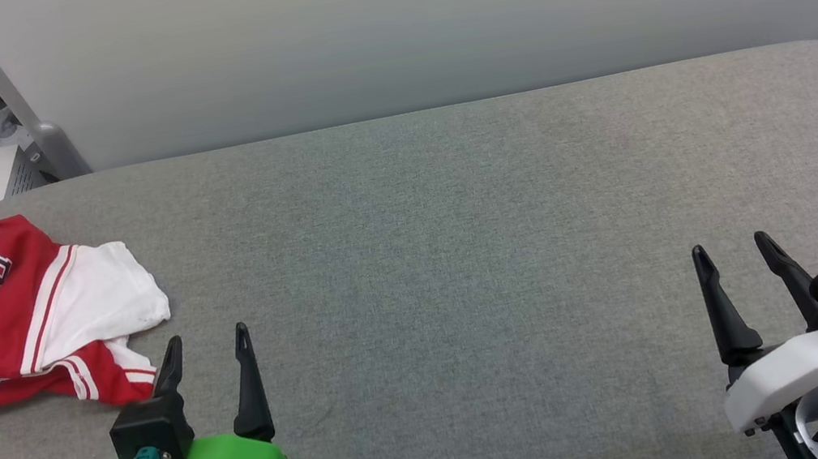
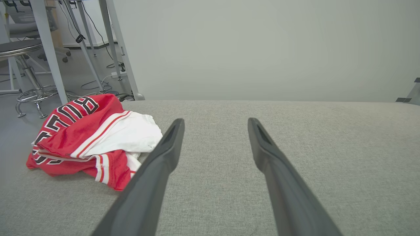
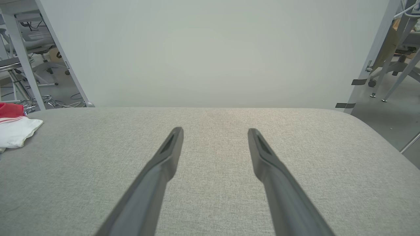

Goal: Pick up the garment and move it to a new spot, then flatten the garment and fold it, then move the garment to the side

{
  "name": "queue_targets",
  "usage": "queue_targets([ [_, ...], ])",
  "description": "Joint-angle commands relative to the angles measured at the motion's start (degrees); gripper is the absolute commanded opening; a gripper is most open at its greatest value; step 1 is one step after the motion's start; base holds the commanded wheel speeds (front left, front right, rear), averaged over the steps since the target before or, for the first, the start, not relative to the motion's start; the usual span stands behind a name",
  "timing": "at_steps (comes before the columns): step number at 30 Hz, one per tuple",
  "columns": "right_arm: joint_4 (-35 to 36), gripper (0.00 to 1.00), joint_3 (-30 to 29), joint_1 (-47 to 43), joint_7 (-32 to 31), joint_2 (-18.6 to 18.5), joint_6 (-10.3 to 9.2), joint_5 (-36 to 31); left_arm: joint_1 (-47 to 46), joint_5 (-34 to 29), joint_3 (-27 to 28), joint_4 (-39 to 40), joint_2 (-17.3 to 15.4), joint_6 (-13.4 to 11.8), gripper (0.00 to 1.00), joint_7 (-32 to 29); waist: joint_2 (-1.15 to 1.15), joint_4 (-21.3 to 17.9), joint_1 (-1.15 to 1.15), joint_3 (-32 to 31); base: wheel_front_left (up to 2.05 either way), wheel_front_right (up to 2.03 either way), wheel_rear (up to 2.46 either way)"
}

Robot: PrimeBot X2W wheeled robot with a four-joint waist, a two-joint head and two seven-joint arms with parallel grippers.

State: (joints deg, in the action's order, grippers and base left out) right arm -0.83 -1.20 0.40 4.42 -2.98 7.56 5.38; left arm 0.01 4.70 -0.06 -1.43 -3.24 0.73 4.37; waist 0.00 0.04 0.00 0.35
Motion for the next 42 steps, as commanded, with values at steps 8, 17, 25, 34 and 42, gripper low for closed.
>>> queue_targets([
  [8,0.62,1.0,0.07,0.03,1.56,0.04,-0.03,1.17,0.58,1.23,-0.52,-0.4,0.14,0.77,1.0,1.48,0.0,0.04,0.0,-0.05,0.0,0.0,0.0],
  [17,2.2,1.0,0.36,0.14,2.62,0.05,-0.04,1.76,0.54,1.73,-0.54,1.18,0.17,1.13,1.0,2.56,0.0,0.11,0.0,0.2,0.0,0.0,0.0],
  [25,1.77,1.0,0.41,-0.19,3.55,0.06,-0.04,2.03,0.89,2.61,-1.03,0.29,0.19,1.51,1.0,3.5,0.0,0.12,0.0,0.26,0.0,0.0,0.0],
  [34,1.07,1.0,0.09,0.07,4.85,0.07,-0.05,3.21,0.81,3.19,-1.55,-1.35,0.22,1.58,1.0,4.82,0.0,0.02,0.0,0.05,0.0,0.0,0.0],
  [42,0.86,1.0,0.09,-0.17,5.78,0.07,-0.05,3.79,1.13,3.76,-1.94,-1.24,0.24,1.97,1.0,5.76,0.0,-0.04,0.0,0.18,0.0,0.0,0.0],
])
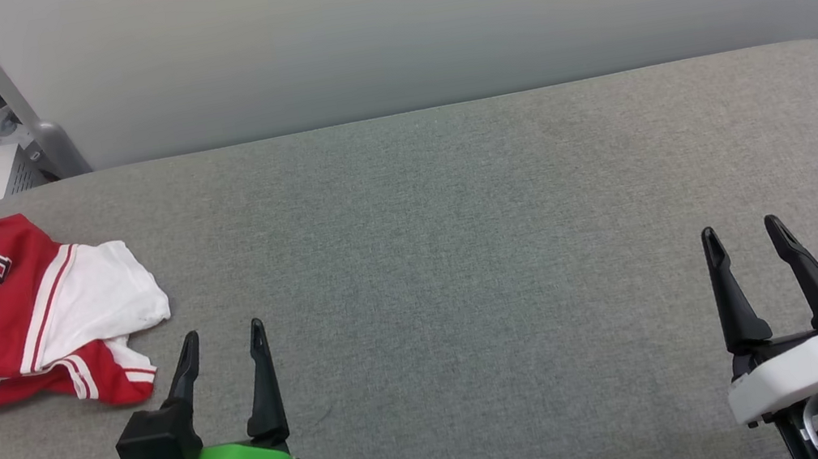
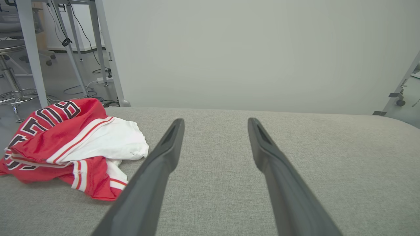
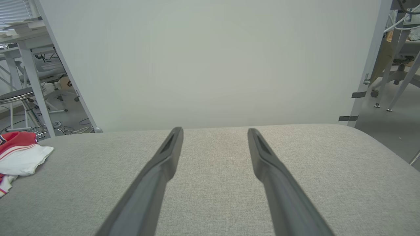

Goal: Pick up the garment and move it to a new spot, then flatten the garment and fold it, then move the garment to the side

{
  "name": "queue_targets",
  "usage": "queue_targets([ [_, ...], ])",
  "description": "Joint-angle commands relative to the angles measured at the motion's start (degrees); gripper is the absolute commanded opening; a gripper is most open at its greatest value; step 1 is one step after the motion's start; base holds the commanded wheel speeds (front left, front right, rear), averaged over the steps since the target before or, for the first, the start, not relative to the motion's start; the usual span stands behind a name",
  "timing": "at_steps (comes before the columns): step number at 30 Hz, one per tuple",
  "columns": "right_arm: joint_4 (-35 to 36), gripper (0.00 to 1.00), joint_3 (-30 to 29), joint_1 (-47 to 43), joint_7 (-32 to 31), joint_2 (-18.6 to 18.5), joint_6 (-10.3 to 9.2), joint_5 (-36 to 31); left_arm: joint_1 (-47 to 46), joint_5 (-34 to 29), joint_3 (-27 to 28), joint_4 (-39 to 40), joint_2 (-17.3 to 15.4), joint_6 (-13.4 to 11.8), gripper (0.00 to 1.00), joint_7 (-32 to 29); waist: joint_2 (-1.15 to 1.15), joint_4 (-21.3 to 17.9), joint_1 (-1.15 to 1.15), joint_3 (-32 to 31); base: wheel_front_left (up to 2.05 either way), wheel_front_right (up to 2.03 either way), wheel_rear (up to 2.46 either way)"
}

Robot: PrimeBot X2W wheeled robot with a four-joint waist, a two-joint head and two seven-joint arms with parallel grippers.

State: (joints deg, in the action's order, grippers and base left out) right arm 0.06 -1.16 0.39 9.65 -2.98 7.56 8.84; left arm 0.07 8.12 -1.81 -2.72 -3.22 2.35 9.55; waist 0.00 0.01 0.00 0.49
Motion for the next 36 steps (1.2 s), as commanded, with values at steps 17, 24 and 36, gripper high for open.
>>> queue_targets([
  [17,-2.81,1.0,0.48,-0.21,2.54,0.09,-0.06,0.28,1.17,1.79,-0.7,-3.08,0.28,0.88,1.0,2.6,0.0,0.01,0.0,0.73,0.0,0.0,0.0],
  [24,-3.19,1.0,0.39,0.0,3.34,0.09,-0.07,0.69,0.7,2.42,-1.14,-3.84,0.3,1.21,1.0,3.41,0.0,0.53,0.0,1.34,0.0,0.0,0.0],
  [36,-3.44,1.0,3.22,-0.27,4.74,0.1,-0.07,1.16,0.02,3.7,-1.43,-4.84,0.33,1.01,1.0,4.83,0.0,8.04,0.0,2.35,0.0,0.0,0.0],
])
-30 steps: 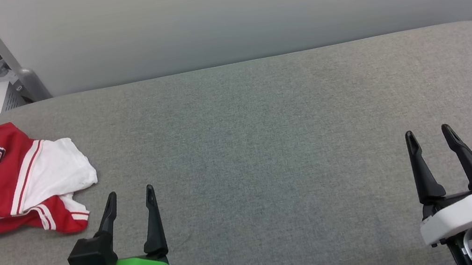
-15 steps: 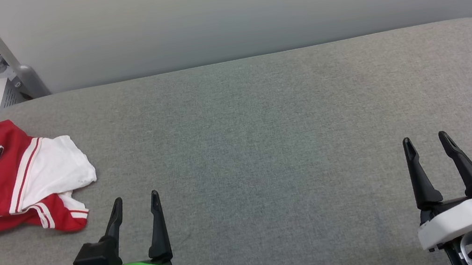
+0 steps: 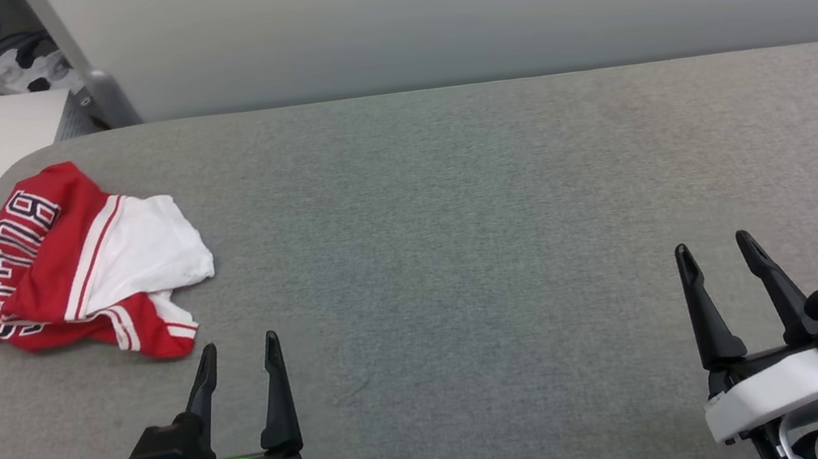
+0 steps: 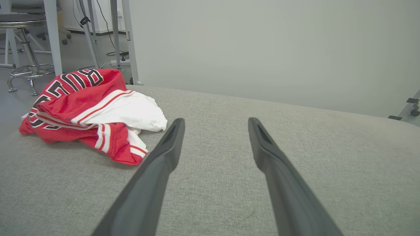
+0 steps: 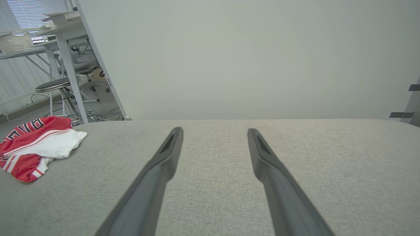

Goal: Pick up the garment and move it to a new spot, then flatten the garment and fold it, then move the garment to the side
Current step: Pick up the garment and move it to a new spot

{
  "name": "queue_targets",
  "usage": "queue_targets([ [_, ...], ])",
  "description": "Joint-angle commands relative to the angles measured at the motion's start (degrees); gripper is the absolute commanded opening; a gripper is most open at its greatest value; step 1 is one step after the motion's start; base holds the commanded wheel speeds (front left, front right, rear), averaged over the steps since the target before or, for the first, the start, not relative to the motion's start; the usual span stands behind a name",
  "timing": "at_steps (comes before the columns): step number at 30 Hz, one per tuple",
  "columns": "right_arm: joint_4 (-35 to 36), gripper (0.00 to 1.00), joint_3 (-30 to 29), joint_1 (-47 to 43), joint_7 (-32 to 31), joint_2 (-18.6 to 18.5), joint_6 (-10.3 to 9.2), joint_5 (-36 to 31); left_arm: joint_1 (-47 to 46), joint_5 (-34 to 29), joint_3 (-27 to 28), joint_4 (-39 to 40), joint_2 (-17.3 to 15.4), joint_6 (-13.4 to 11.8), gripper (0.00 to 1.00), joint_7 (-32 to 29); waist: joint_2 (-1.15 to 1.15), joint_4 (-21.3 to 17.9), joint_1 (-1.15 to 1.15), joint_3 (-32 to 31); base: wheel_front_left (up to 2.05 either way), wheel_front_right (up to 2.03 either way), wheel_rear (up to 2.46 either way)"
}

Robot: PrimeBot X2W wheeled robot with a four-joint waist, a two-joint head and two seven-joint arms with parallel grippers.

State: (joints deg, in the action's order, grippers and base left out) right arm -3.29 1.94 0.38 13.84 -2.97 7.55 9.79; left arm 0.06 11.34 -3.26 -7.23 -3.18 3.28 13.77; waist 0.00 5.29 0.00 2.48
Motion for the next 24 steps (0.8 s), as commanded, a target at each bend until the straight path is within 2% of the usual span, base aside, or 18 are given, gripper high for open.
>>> queue_targets([
  [1,-0.18,1.0,0.47,-0.23,0.69,0.09,-0.06,0.12,0.01,0.59,0.05,-0.33,0.29,0.06,1.0,0.75,0.0,3.84,0.0,0.37,0.0,0.0,0.0],
  [12,-0.64,1.0,2.68,-0.57,1.16,0.1,-0.06,0.41,0.44,0.65,0.38,-0.34,0.3,0.37,1.0,1.23,0.0,14.62,0.0,-0.6,0.0,0.0,0.0],
  [24,-1.24,1.0,4.36,-0.63,1.16,0.1,-0.06,0.68,1.15,0.32,-0.45,-0.18,0.3,0.97,1.0,1.23,0.0,22.06,0.0,-1.18,0.0,0.0,0.0],
])
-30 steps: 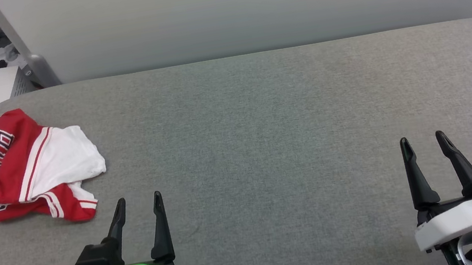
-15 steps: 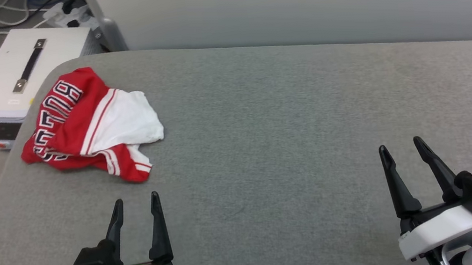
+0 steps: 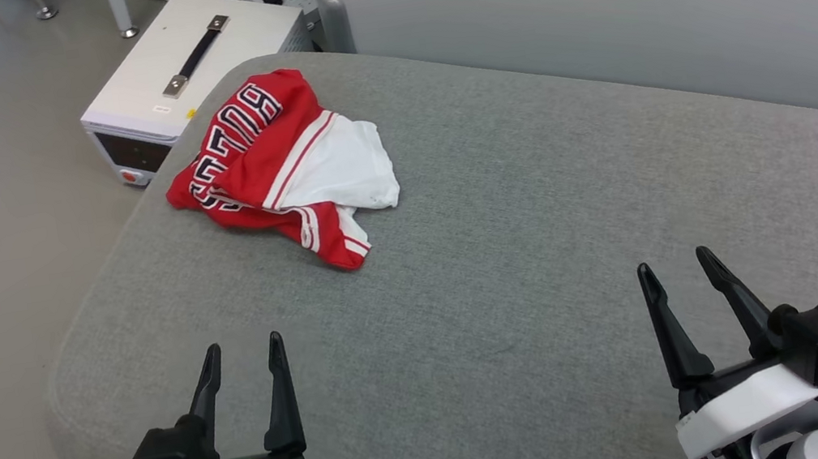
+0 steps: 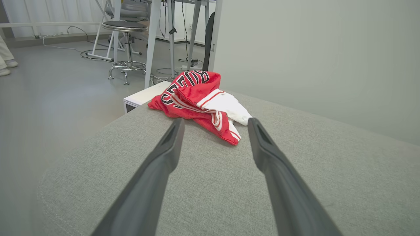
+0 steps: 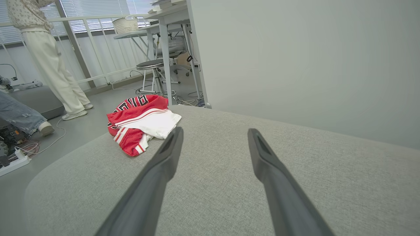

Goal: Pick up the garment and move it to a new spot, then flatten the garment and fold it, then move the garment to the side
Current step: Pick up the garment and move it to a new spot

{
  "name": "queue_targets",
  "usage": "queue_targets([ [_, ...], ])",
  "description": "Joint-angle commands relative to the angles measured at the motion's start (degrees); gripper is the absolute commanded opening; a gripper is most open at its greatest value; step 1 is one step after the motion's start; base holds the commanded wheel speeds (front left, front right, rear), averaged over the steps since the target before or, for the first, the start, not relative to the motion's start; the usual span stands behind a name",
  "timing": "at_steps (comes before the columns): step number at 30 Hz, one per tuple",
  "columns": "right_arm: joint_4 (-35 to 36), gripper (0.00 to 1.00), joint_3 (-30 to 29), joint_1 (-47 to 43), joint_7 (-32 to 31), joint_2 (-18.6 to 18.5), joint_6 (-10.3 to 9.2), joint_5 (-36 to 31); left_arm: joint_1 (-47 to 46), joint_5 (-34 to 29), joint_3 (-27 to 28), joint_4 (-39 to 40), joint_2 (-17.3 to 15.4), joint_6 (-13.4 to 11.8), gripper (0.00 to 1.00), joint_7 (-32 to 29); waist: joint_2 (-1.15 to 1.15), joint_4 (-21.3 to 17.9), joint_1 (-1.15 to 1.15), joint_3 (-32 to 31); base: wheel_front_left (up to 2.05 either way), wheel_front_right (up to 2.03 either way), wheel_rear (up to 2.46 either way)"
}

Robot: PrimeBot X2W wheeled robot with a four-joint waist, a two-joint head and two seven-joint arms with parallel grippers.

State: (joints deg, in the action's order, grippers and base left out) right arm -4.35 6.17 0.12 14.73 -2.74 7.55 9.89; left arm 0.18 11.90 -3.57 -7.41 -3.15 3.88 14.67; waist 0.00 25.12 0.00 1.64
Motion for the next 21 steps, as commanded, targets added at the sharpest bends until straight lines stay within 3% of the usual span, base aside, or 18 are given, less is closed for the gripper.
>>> queue_targets([
  [1,-0.23,1.0,0.23,-0.35,0.27,-0.14,-0.06,0.61,1.1,-0.27,-0.17,-0.01,0.27,0.41,1.0,0.33,0.0,2.48,0.0,-0.33,0.0,0.0,0.0],
  [10,-0.43,1.0,0.83,-0.09,0.27,-0.14,-0.06,0.63,1.26,-0.17,-0.43,-0.11,0.27,0.49,1.0,0.33,0.0,3.2,0.0,0.3,0.0,0.0,0.0],
  [21,-0.04,1.0,0.66,0.74,0.27,-0.14,-0.06,-0.32,0.14,1.22,0.91,-0.68,0.27,-0.11,1.0,0.33,0.0,0.99,0.0,2.88,0.0,0.0,0.0],
])
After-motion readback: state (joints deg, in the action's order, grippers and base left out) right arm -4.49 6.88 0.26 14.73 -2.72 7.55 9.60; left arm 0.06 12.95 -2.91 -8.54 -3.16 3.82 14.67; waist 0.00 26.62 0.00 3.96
